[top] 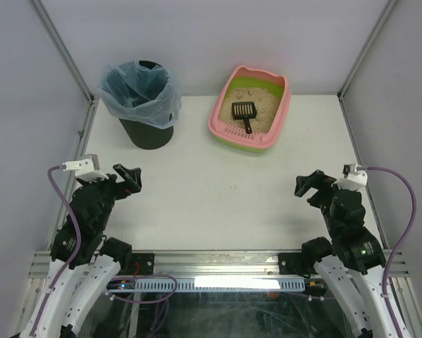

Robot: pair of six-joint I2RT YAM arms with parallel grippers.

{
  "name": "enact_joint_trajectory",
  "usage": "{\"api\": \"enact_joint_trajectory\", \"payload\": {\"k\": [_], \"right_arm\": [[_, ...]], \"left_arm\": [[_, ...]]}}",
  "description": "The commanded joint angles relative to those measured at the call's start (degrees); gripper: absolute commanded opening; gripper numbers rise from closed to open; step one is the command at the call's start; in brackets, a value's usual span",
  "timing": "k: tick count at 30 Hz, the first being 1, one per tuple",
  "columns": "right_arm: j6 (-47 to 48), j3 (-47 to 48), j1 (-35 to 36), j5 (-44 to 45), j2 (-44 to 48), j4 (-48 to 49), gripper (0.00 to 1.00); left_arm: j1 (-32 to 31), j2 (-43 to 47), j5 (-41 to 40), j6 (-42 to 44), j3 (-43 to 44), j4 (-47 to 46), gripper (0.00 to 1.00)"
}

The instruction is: Clean the litter box

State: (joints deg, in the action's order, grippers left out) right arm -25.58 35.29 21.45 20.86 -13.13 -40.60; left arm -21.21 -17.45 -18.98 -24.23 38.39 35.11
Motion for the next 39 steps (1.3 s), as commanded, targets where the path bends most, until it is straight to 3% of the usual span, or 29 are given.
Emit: {"api": "enact_joint_trajectory", "payload": {"k": [1, 11, 21, 26, 34, 39], "right_arm": [[0.81, 5.47, -4.82, -3.16, -4.37, -1.23, 0.96], [-0.57, 12.03, -12.14, -11.98, -17.94, -3.84, 0.99], [-4.99, 10.67, -14.02, -28.2, -31.17, 10.29, 0.99], [3.27, 14.03, -11.66, -35.65, -40.54, 17.86, 0.93], [21.6, 33.44, 3.8, -22.97, -62.39, 15.81, 0.93], [33.86, 44.54, 8.08, -22.71, -75.34, 18.26, 0.93]], "left_arm": [[1.99, -4.59, 0.15, -0.9, 3.73, 0.81, 0.95], [4.67, -12.25, -1.5, -3.31, 6.46, 2.72, 0.98], [5.61, -16.87, 3.5, -3.4, 7.05, 1.23, 0.99], [5.72, -19.79, 5.38, -3.2, 7.6, 0.71, 0.99], [5.89, -19.04, 8.8, -2.23, 11.1, 2.93, 0.99], [5.94, -15.15, 6.02, -0.56, 12.2, 4.8, 0.99]]}}
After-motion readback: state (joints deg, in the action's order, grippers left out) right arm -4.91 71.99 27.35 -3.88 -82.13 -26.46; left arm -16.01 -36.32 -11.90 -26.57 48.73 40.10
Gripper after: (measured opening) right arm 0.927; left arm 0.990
